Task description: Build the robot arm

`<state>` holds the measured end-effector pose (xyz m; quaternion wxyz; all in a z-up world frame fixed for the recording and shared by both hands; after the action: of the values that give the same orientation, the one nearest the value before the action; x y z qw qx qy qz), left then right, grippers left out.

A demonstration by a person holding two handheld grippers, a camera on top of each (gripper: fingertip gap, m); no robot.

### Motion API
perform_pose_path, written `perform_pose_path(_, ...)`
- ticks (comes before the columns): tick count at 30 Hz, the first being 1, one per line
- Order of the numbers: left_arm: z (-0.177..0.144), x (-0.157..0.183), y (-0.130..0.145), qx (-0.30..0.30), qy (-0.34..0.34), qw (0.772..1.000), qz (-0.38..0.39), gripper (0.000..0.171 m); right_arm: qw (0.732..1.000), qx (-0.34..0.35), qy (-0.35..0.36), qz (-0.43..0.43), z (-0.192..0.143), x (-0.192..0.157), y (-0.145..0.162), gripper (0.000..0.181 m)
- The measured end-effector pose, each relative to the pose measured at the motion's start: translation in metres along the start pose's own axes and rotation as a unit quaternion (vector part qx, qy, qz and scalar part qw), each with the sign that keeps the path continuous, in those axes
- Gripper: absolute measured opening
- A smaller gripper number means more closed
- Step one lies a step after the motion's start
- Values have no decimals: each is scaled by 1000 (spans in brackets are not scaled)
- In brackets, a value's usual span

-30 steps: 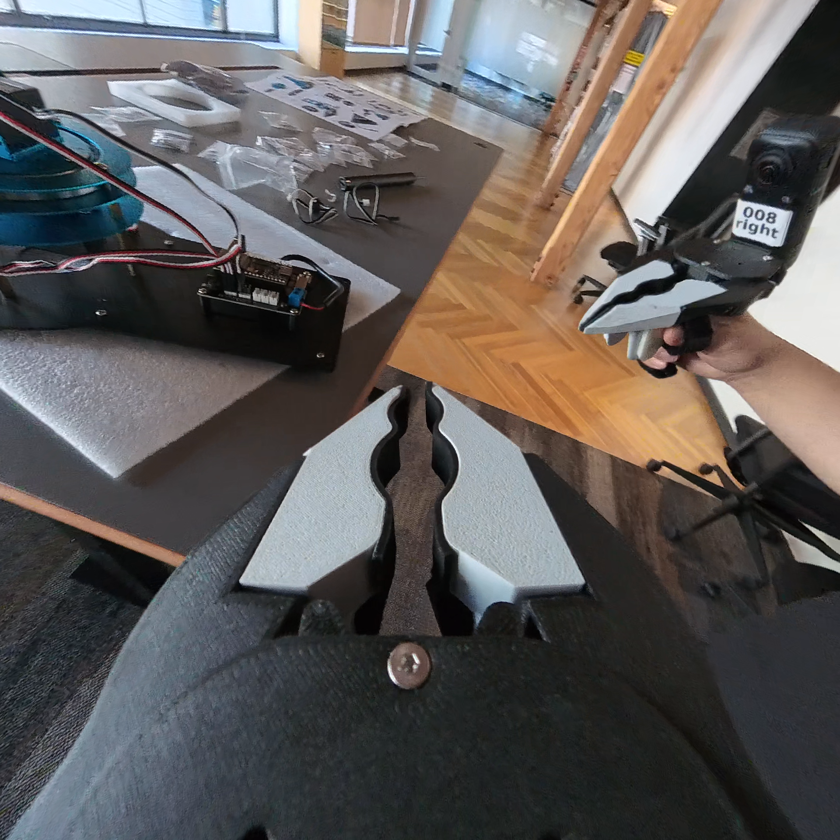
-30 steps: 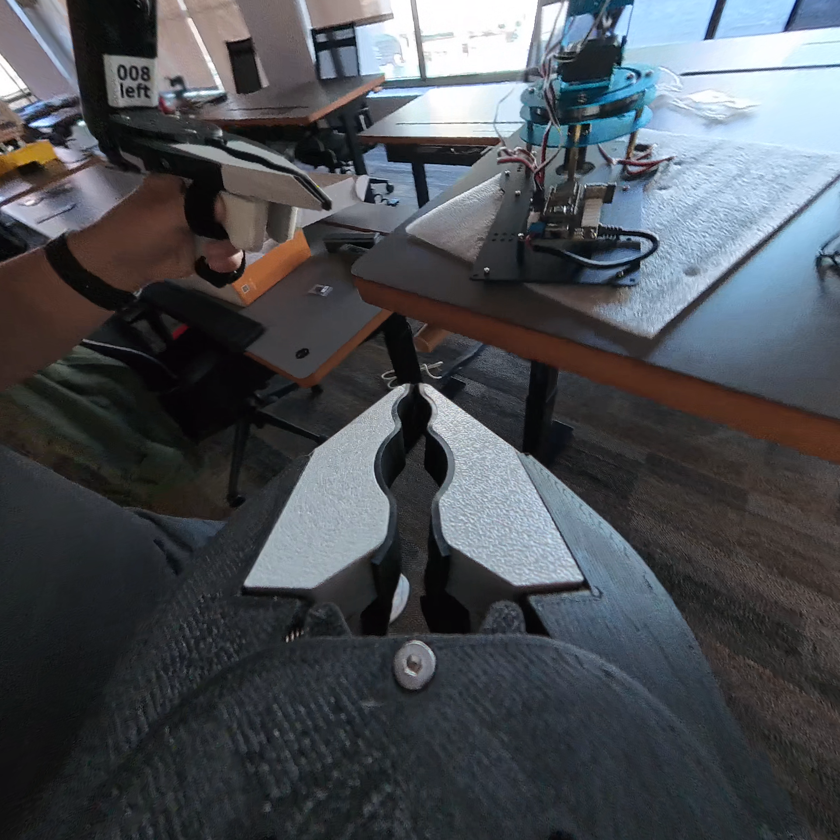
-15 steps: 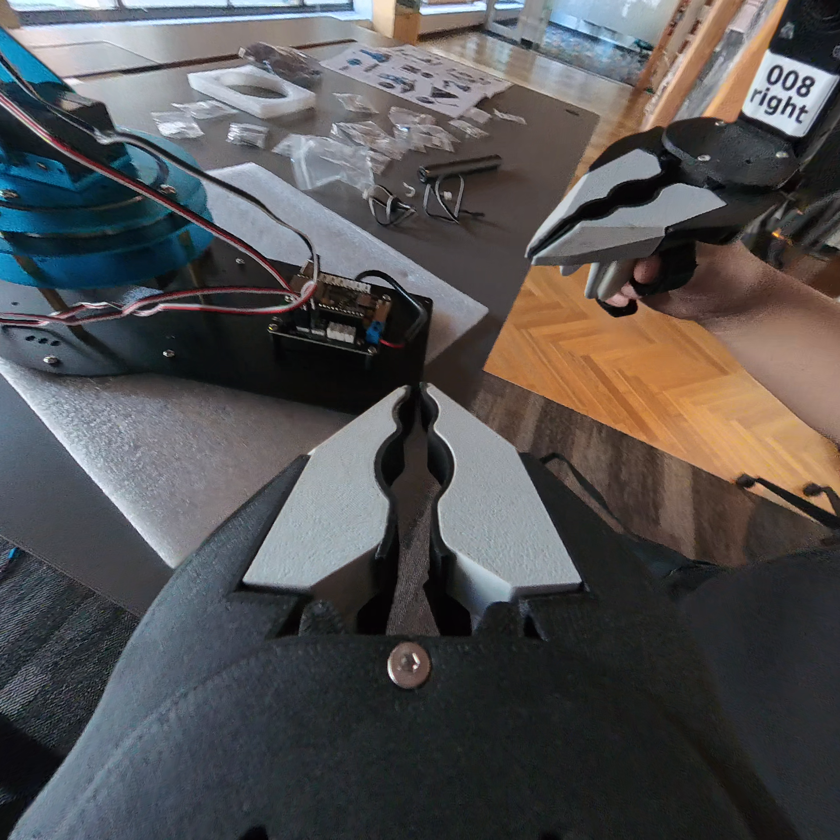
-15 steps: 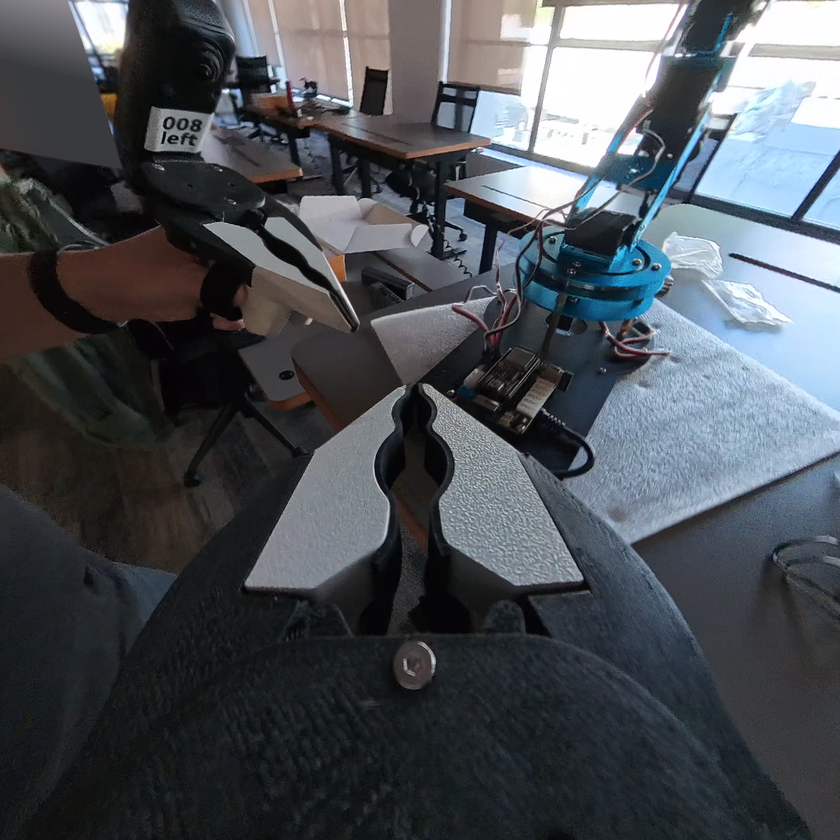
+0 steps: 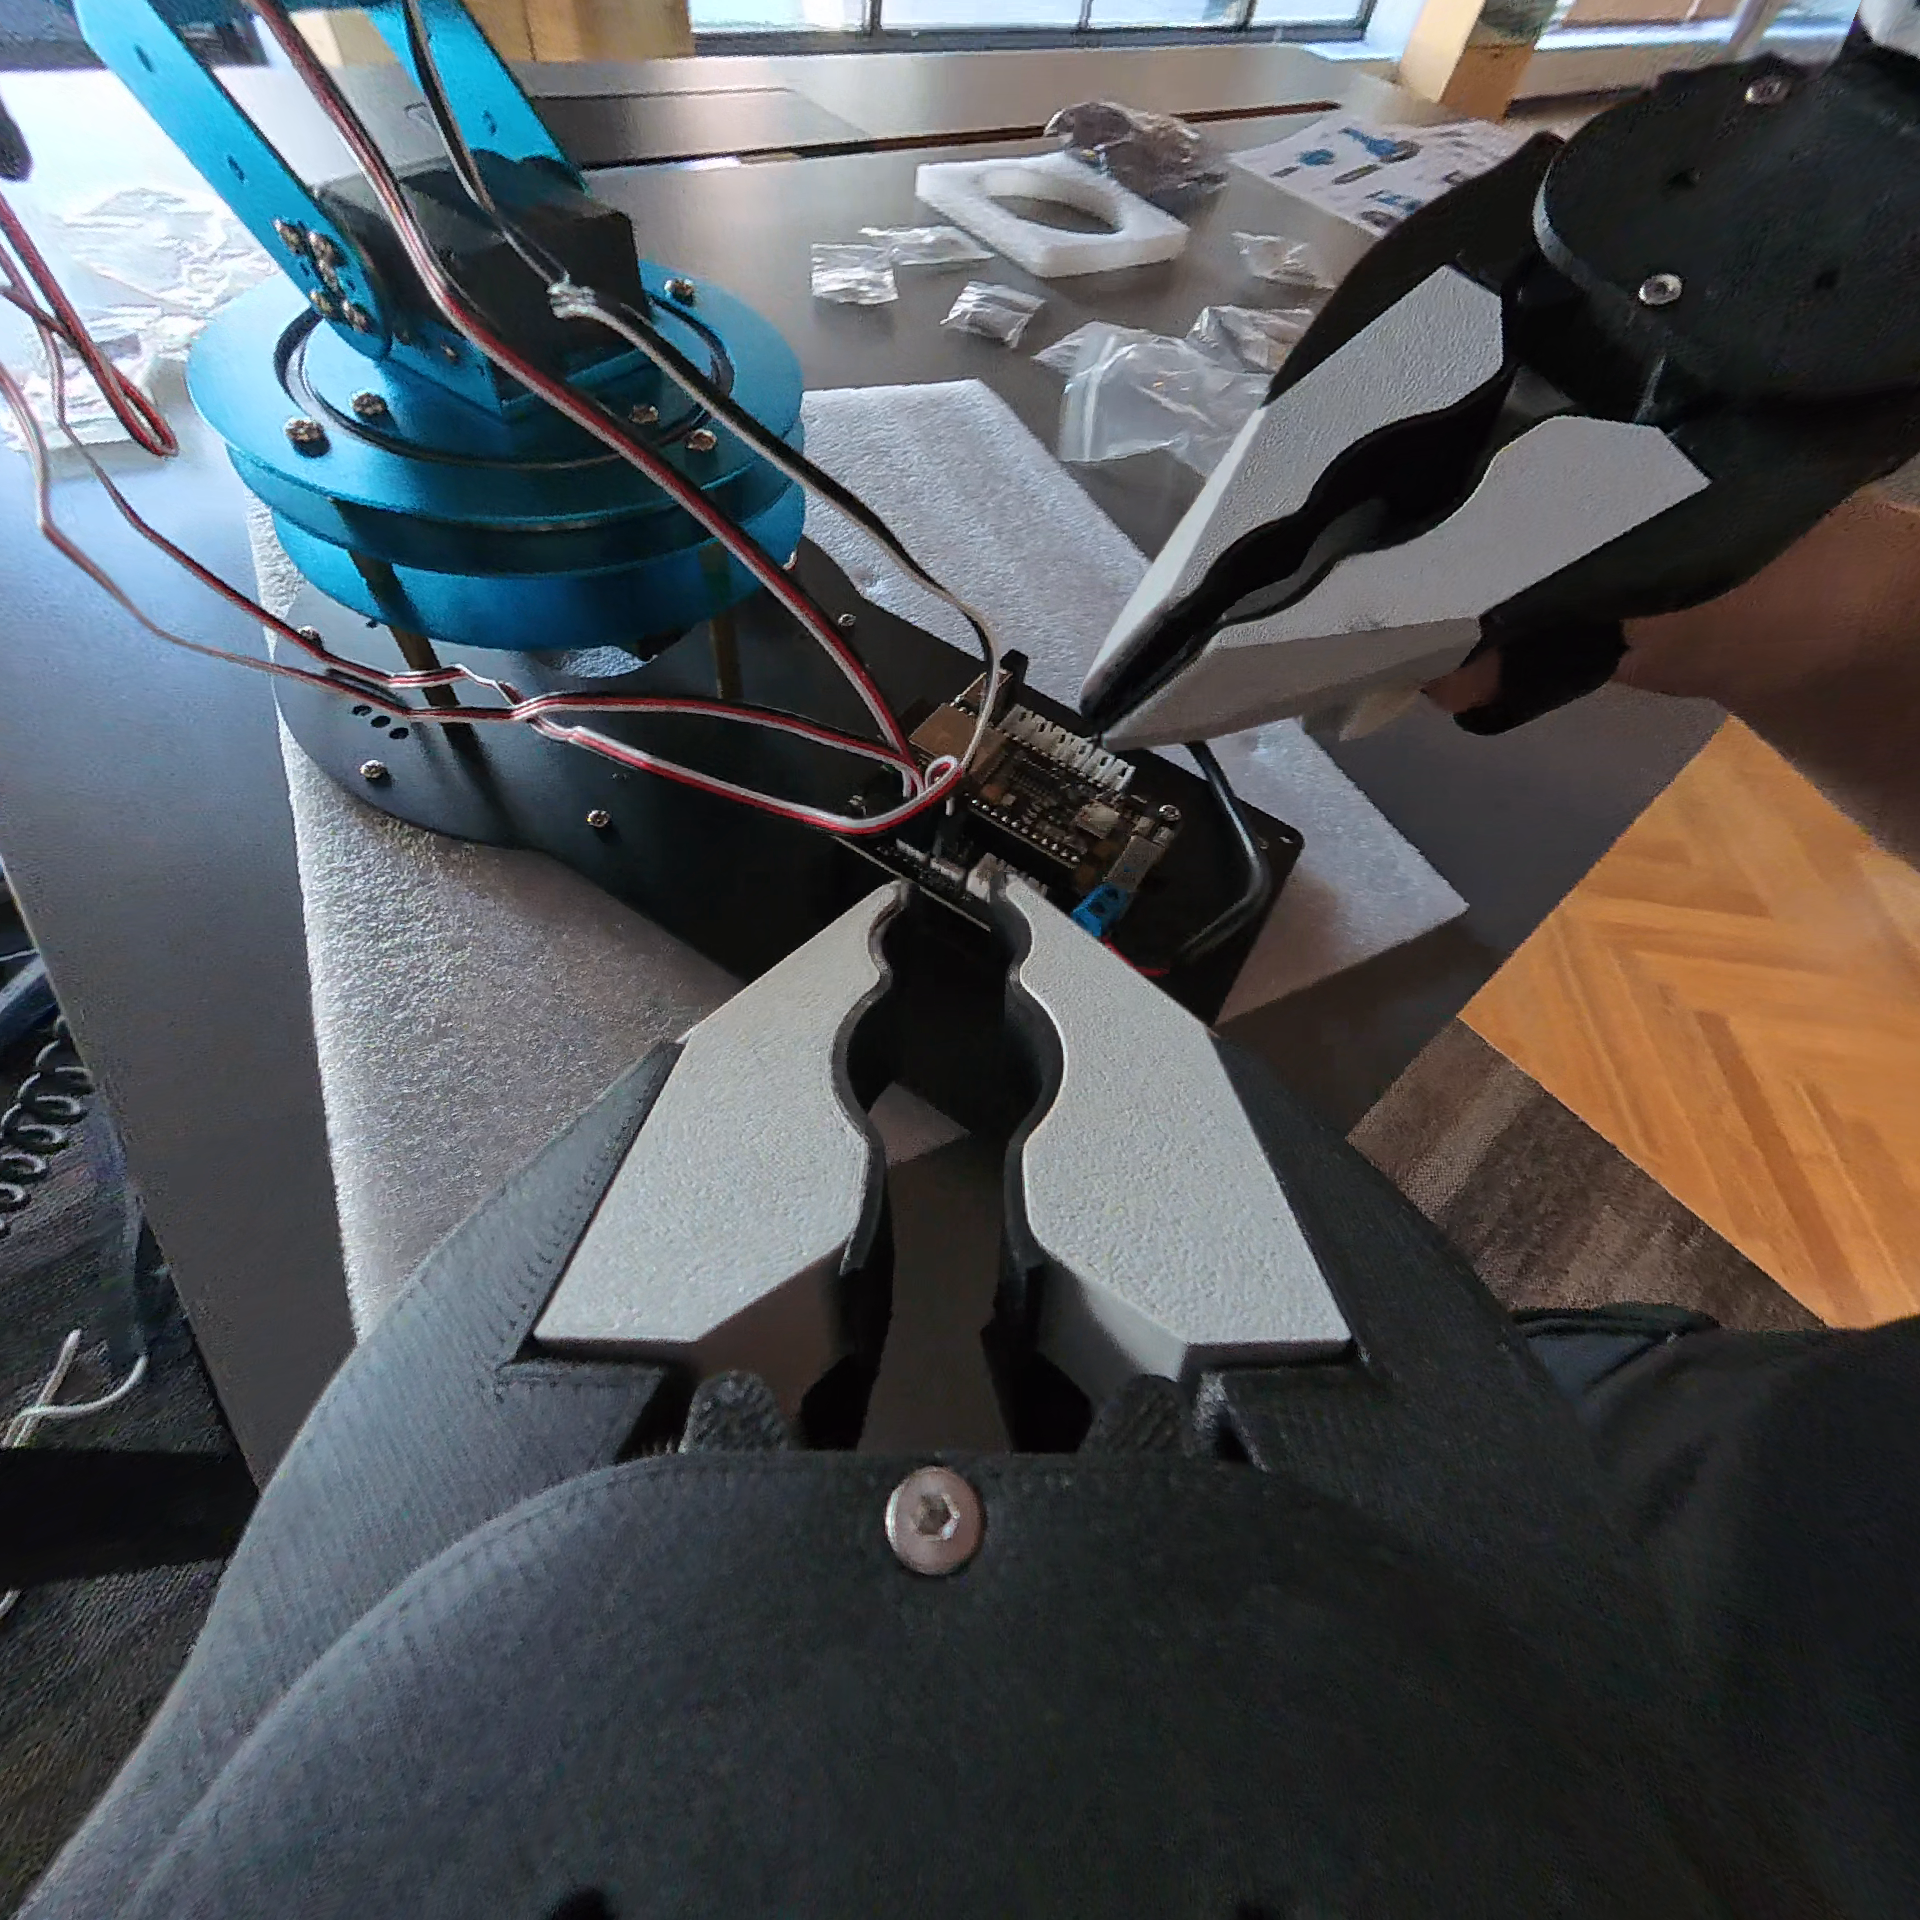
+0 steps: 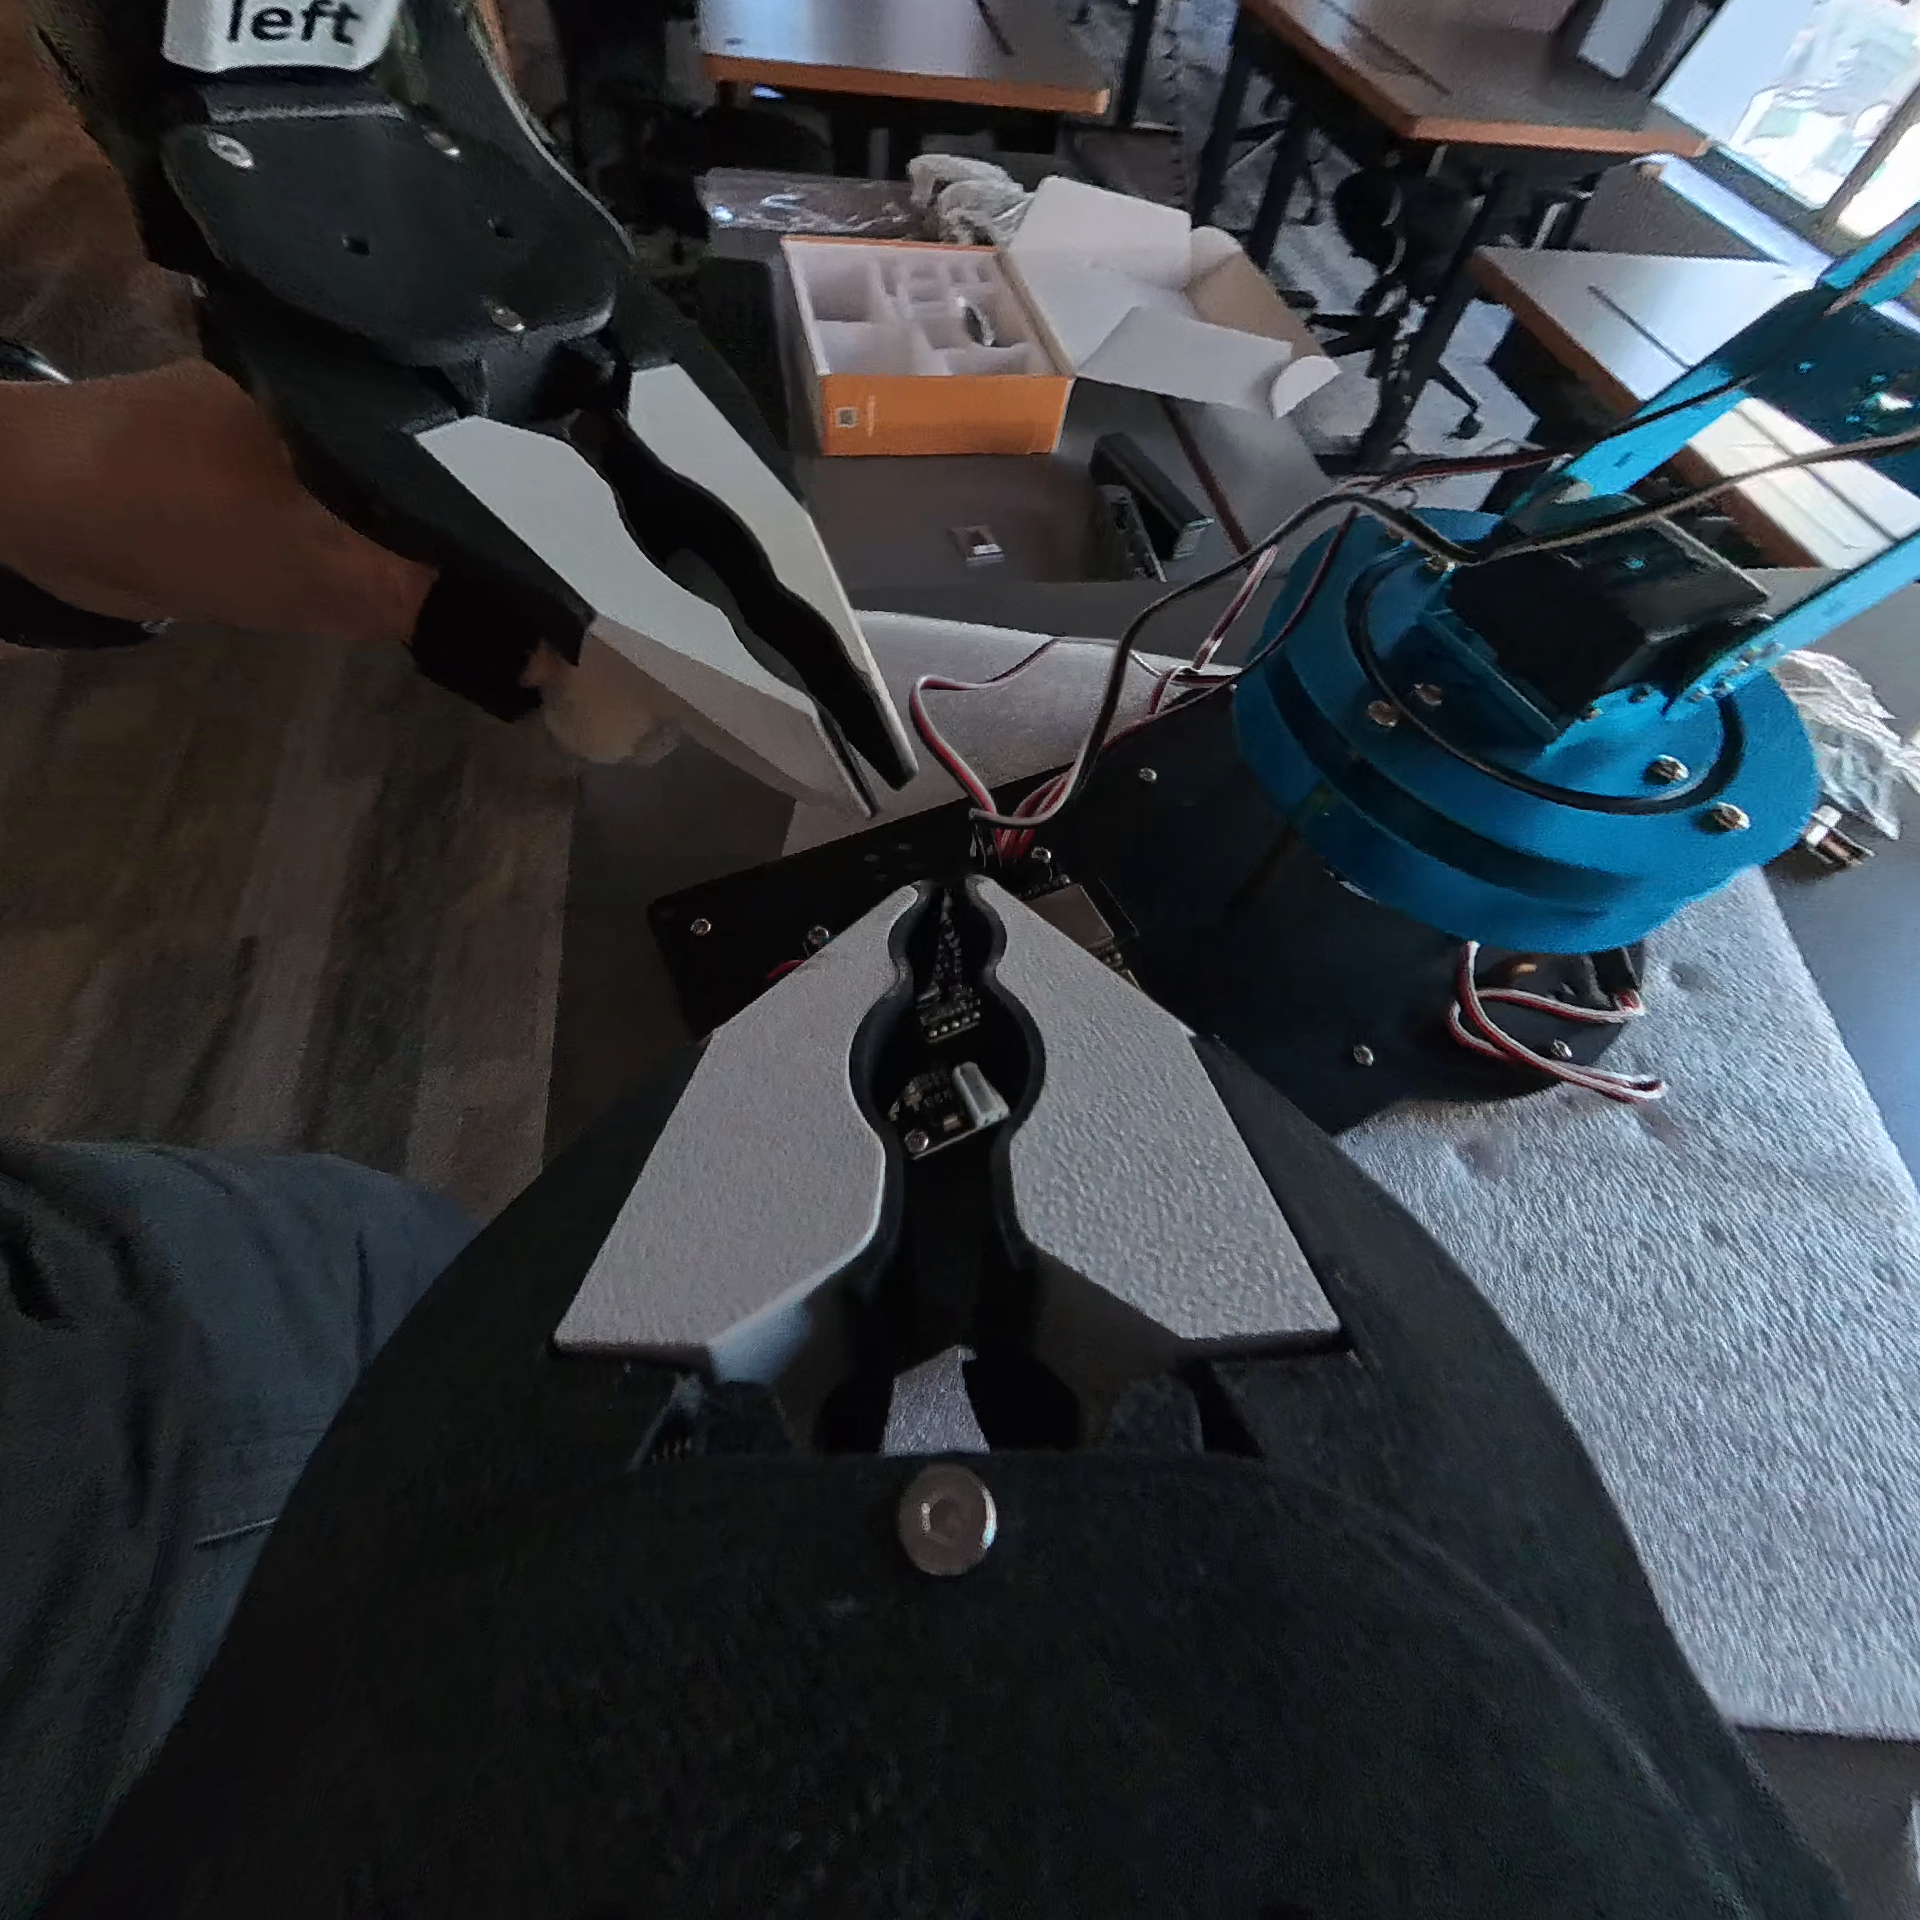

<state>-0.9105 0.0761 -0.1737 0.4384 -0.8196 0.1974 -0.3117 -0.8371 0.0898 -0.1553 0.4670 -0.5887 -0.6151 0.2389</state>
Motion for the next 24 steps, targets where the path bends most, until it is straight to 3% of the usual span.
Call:
perform_pose_path(16,15,1,-2,4,34,999,29,4,998,-46,-33,-15,17,9,2,0)
perform_pose_path(19,2,-1,2,1,21,999,31,4,999,-30,0,-12,-3,15,-5,0)
perform_pose_path(24,-56,-7,-7,45,-12,999,21,6,990,52,130,2,-72,33,-7,1)
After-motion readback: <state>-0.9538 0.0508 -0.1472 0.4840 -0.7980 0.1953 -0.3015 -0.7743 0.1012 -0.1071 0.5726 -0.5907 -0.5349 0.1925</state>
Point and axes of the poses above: each gripper's, where its closed fingertips meet, z out along the fingers, y out of its underside, x = y × z across the jaws, the point moved 3 cm from there along -z, back along the fingers, and after that the axes turned 13 degrees about -z, right-handed, at the moved point
